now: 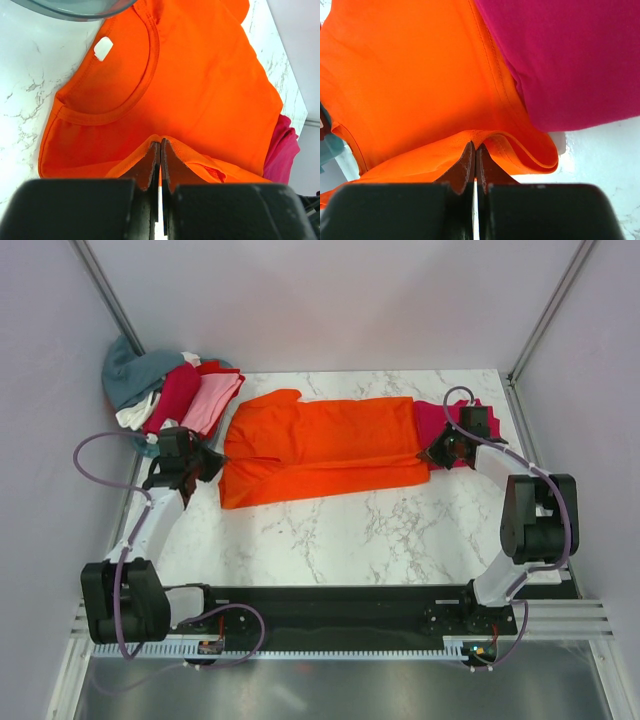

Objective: Fold and stack the t-shirts
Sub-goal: Fold the tshirt

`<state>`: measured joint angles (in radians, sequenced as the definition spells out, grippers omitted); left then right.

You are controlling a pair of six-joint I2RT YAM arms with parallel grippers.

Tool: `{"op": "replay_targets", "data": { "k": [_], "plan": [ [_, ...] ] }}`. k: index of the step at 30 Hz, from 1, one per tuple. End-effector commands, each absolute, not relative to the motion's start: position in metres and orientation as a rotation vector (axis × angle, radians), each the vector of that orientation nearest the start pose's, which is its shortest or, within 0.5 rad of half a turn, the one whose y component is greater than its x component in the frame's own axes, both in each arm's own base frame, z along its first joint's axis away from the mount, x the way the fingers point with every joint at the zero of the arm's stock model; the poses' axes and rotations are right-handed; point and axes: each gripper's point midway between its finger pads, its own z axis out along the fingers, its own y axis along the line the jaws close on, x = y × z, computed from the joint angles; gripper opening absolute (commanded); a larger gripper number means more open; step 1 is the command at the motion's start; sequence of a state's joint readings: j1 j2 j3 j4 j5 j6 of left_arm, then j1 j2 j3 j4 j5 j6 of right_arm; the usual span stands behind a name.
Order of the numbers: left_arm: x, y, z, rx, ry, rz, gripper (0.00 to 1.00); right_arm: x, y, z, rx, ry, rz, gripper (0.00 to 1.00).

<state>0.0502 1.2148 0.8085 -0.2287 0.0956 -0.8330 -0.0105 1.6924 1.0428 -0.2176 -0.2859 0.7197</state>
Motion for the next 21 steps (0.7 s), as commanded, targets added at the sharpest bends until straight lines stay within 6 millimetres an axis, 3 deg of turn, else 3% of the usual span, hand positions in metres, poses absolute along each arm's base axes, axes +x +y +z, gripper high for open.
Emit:
{"op": "replay_targets", "data": {
  "k": [1, 14, 21],
  "plan": [
    [0.382, -0.026, 0.176, -0.886, 1.972, -0.550, 0.02, 0.433, 0.070, 0.091, 0.759, 2.319, 0.659, 0.00],
    [0.407, -0.022, 0.177, -0.907, 1.959, -0.536, 0.02, 0.447, 0.073, 0.083, 0.776, 2.327, 0.682, 0.00],
    [0.416, -0.021, 0.166, -0.921, 1.969, -0.529, 0.02, 0.455, 0.071, 0.081, 0.780, 2.322, 0.658, 0.04]
  ]
}}
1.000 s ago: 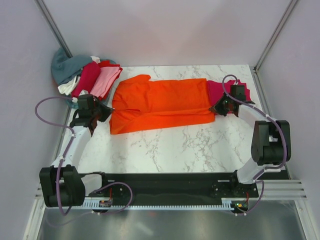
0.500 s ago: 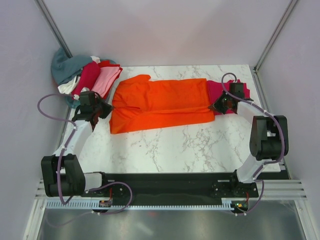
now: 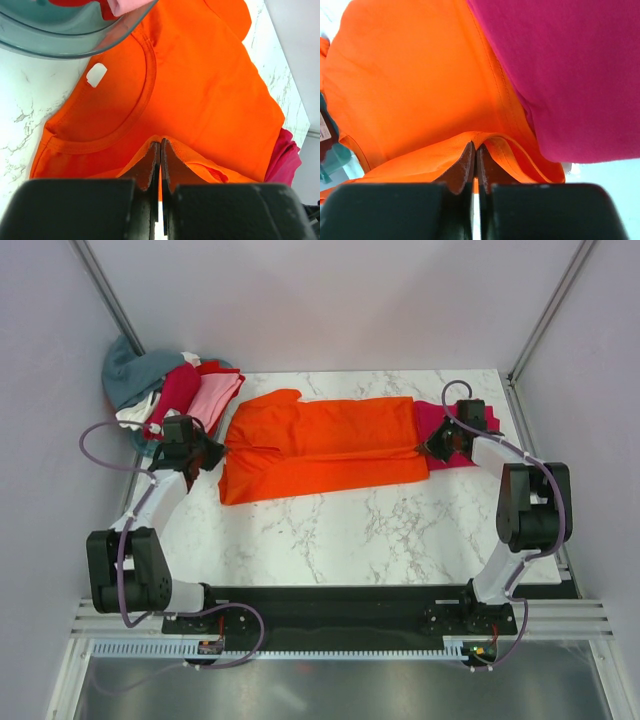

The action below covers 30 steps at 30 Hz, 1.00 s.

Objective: Fold and stack the t-shirts
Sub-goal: Fold the tshirt

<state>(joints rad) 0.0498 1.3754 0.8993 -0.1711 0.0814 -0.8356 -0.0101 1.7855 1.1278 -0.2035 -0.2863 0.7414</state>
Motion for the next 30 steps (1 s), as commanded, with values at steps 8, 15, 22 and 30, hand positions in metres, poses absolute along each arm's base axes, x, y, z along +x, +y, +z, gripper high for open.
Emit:
{"op": "replay_targets", "data": {
  "k": [8, 15, 22, 30],
  "plan": [
    [0.421, -0.026, 0.165, -0.945, 1.953, -0.569, 0.31, 0.454, 0.084, 0.090, 0.681, 2.324, 0.648, 0.56],
    [0.403, -0.034, 0.208, -0.843, 1.902, -0.590, 0.66, 0.436, 0.084, 0.116, 0.609, 2.230, 0.657, 0.59],
    [0.363, -0.043, 0.191, -0.832, 1.938, -0.634, 0.61, 0.397, 0.072, 0.096, 0.621, 2.212, 0.580, 0.55],
    [0.343, -0.040, 0.154, -0.864, 1.997, -0.587, 0.58, 0.391, 0.063, 0.062, 0.672, 2.242, 0.495, 0.54]
  ]
}}
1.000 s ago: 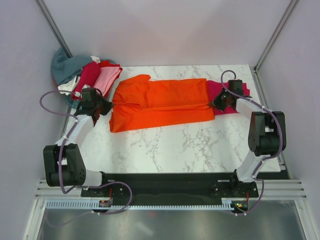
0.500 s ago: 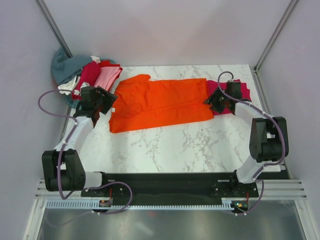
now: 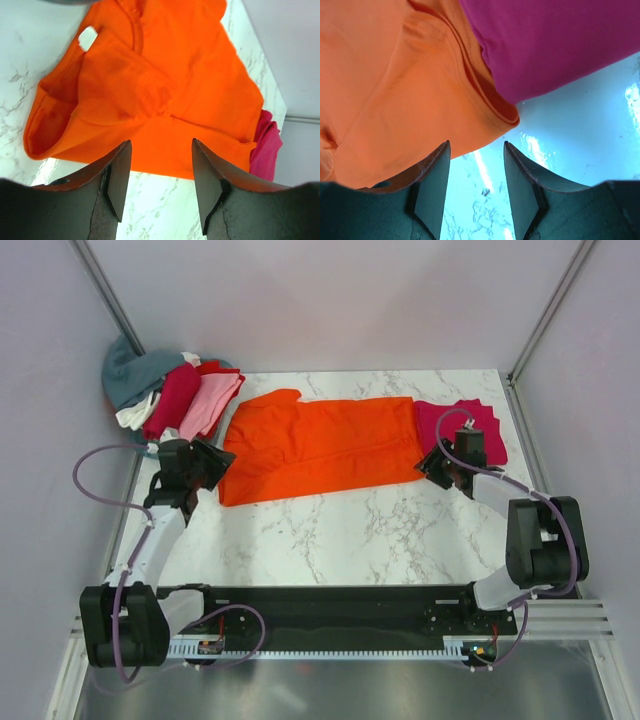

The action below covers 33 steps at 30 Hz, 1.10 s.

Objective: Fold and stack the t-shirts
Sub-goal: Fold the tshirt

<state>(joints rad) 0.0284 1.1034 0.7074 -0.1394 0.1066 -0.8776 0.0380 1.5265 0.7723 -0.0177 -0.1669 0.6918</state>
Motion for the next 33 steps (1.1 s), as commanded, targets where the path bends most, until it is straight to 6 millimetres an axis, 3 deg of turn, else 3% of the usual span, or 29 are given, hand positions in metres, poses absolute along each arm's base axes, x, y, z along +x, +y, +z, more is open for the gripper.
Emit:
{"op": "replay_targets", "data": {
  "k": [1, 10, 13, 15, 16, 19, 22, 24, 25, 26, 28, 32, 33],
  "plan": [
    [0.339, -0.040, 0.147, -0.869, 2.010, -0.580, 0.58, 0.392, 0.063, 0.057, 0.678, 2.251, 0.488, 0.54],
    [0.327, -0.033, 0.123, -0.930, 2.013, -0.534, 0.52, 0.407, 0.056, 0.033, 0.786, 2.247, 0.423, 0.52],
    [0.319, -0.029, 0.108, -1.013, 2.009, -0.520, 0.51, 0.401, 0.054, 0.023, 0.814, 2.264, 0.400, 0.42],
    [0.315, -0.027, 0.104, -1.051, 1.995, -0.515, 0.51, 0.397, 0.055, 0.021, 0.821, 2.265, 0.398, 0.28],
    [0.312, -0.026, 0.101, -1.060, 1.992, -0.510, 0.51, 0.392, 0.056, 0.020, 0.821, 2.270, 0.398, 0.15],
    [0.310, -0.021, 0.100, -1.072, 1.968, -0.482, 0.51, 0.377, 0.063, 0.021, 0.804, 2.284, 0.411, 0.05],
    [0.309, -0.015, 0.105, -1.070, 1.939, -0.452, 0.51, 0.354, 0.080, 0.019, 0.773, 2.326, 0.461, 0.05],
    [0.309, -0.010, 0.108, -1.073, 1.921, -0.429, 0.51, 0.336, 0.079, 0.013, 0.785, 2.355, 0.454, 0.08],
    [0.309, -0.009, 0.109, -1.072, 1.916, -0.422, 0.51, 0.336, 0.078, 0.023, 0.773, 2.327, 0.456, 0.13],
    [0.309, -0.007, 0.108, -1.074, 1.914, -0.410, 0.51, 0.333, 0.075, 0.026, 0.771, 2.324, 0.438, 0.33],
    [0.309, -0.007, 0.108, -1.070, 1.919, -0.408, 0.51, 0.339, 0.067, 0.042, 0.727, 2.275, 0.392, 0.56],
    [0.312, -0.011, 0.107, -1.063, 1.941, -0.425, 0.50, 0.362, 0.059, 0.071, 0.648, 2.242, 0.315, 0.56],
    [0.312, -0.012, 0.107, -1.059, 1.942, -0.428, 0.50, 0.379, 0.060, 0.091, 0.623, 2.203, 0.324, 0.54]
  ]
}}
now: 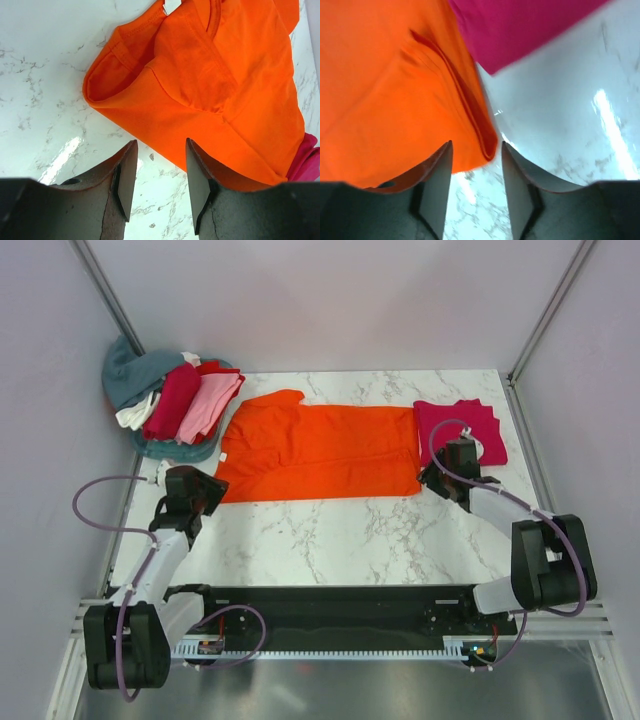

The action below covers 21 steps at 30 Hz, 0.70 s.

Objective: Fold and stack the t-shirts
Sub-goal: Fold the tshirt

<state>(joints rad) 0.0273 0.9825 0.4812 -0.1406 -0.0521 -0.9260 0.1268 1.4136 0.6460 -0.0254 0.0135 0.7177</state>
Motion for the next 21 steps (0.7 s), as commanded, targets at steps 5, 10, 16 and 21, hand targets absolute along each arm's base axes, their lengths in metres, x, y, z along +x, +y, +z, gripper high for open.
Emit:
{"op": "replay_targets", "data": {
  "k": [5, 10, 16, 21],
  "plan": [
    [0.314, -0.017, 0.116, -1.009, 1.944, -0.461, 0.50, 0.423, 0.067, 0.098, 0.543, 2.235, 0.303, 0.28],
    [0.319, -0.023, 0.130, -0.954, 1.941, -0.498, 0.50, 0.467, 0.073, 0.085, 0.543, 2.287, 0.284, 0.17],
    [0.320, -0.023, 0.136, -0.951, 1.926, -0.507, 0.50, 0.502, 0.064, 0.059, 0.589, 2.313, 0.176, 0.10],
    [0.320, -0.023, 0.140, -0.942, 1.920, -0.506, 0.50, 0.514, 0.042, 0.042, 0.641, 2.323, 0.064, 0.07]
  ]
}}
